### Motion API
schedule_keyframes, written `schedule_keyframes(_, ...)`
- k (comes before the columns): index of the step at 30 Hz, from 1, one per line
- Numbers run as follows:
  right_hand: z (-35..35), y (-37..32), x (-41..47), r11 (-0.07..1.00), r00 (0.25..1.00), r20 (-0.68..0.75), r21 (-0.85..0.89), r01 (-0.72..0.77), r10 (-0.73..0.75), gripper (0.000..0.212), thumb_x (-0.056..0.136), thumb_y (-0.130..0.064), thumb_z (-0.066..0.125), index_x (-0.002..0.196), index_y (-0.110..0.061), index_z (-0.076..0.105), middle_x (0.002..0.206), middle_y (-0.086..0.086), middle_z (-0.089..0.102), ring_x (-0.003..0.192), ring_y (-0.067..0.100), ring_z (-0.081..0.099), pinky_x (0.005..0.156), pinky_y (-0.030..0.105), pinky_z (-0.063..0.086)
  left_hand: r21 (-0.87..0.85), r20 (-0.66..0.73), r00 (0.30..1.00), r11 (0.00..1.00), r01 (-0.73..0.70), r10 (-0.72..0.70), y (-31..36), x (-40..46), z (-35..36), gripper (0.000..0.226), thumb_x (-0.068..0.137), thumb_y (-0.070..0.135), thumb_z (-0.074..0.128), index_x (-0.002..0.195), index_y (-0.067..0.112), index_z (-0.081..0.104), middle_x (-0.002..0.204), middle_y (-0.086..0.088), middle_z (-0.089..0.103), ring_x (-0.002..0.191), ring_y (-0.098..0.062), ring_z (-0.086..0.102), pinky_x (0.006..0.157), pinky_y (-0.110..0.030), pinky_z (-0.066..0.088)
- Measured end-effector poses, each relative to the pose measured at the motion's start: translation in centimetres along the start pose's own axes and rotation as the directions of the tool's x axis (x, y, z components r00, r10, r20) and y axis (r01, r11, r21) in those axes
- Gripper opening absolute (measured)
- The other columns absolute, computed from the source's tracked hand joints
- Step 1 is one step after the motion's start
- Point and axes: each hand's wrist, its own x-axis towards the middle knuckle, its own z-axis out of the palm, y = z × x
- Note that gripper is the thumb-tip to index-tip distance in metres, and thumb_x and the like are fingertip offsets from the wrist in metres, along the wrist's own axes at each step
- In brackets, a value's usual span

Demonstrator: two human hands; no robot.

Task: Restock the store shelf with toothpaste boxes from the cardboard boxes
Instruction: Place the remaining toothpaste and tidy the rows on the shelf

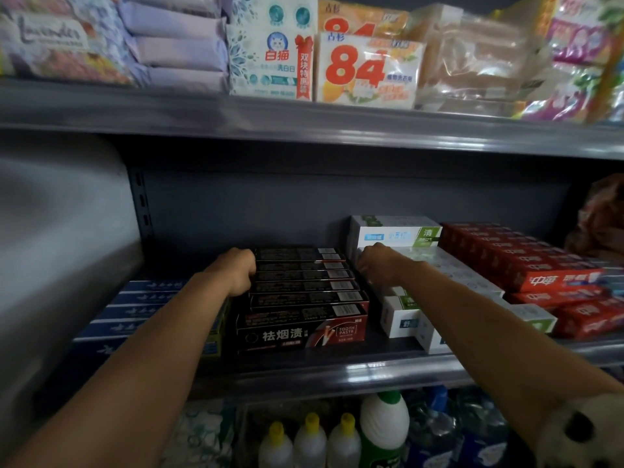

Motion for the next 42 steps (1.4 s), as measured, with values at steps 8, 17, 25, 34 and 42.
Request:
schedule_keyframes(8, 1.9, -0.4, 2.2, 0.991, 0.992, -0.001, -0.034, 0.13, -0.13, 0.028, 0.087, -0.01, 0.058, 0.114, -0.01, 0.068, 0.121, 0.014, 0.061, 0.113, 0.03, 0.056, 0.09, 0.027, 0.043, -0.005, 0.01, 1.0, 1.0, 0.0, 0.0, 0.5, 2.5, 1.4, 0.025, 0.083, -0.003, 0.052, 0.066, 0.014, 0.055, 0.083, -0.001, 0.057, 0.082, -0.019, 0.058, 0.067, -0.025, 0.04)
schedule_keyframes(17, 1.6, -0.4, 2.5, 0.992, 0.993, -0.01, -0.047, 0.119, -0.119, 0.033, 0.087, -0.013, 0.059, 0.12, -0.013, 0.066, 0.123, 0.01, 0.061, 0.116, 0.027, 0.054, 0.095, 0.03, 0.041, -0.045, 0.01, 1.0, 0.999, -0.026, 0.026, -0.5, 3.3, 1.5, 0.021, 0.081, -0.003, 0.057, 0.074, 0.012, 0.069, 0.083, -0.001, 0.062, 0.083, -0.019, 0.061, 0.066, -0.024, 0.041)
schedule_keyframes(25, 2.3, 0.0, 3.4, 0.993, 0.994, 0.046, -0.066, 0.101, -0.099, 0.032, 0.089, -0.016, 0.06, 0.121, -0.011, 0.063, 0.125, 0.013, 0.058, 0.116, 0.026, 0.054, 0.092, 0.028, 0.043, -0.052, -0.007, 1.0, 0.999, 0.012, -0.012, -0.9, 3.5, 1.8, 0.038, 0.083, -0.006, 0.052, 0.052, 0.017, 0.047, 0.067, 0.002, 0.049, 0.074, -0.018, 0.054, 0.063, -0.025, 0.039)
schedule_keyframes(34, 1.8, -0.3, 3.0, 0.984, 0.987, 0.051, -0.086, 0.158, -0.154, 0.034, 0.087, -0.011, 0.058, 0.12, -0.007, 0.064, 0.123, 0.015, 0.061, 0.115, 0.03, 0.056, 0.09, 0.029, 0.041, -0.027, 0.005, 1.0, 1.0, 0.005, -0.005, -0.6, 3.6, 1.6, 0.037, 0.083, -0.004, 0.054, 0.053, 0.018, 0.049, 0.07, 0.0, 0.054, 0.075, -0.019, 0.056, 0.063, -0.026, 0.04)
schedule_keyframes(42, -1.1, -0.3, 0.5, 0.984, 0.984, 0.035, -0.037, 0.176, -0.174, 0.042, 0.083, -0.004, 0.064, 0.124, -0.01, 0.061, 0.124, 0.009, 0.061, 0.114, 0.022, 0.056, 0.093, 0.028, 0.044, 0.035, -0.026, 0.996, 0.996, -0.08, 0.081, 0.5, 1.6, -0.8, 0.026, 0.08, -0.003, 0.056, 0.06, 0.014, 0.06, 0.068, 0.002, 0.055, 0.076, -0.019, 0.059, 0.062, -0.024, 0.039)
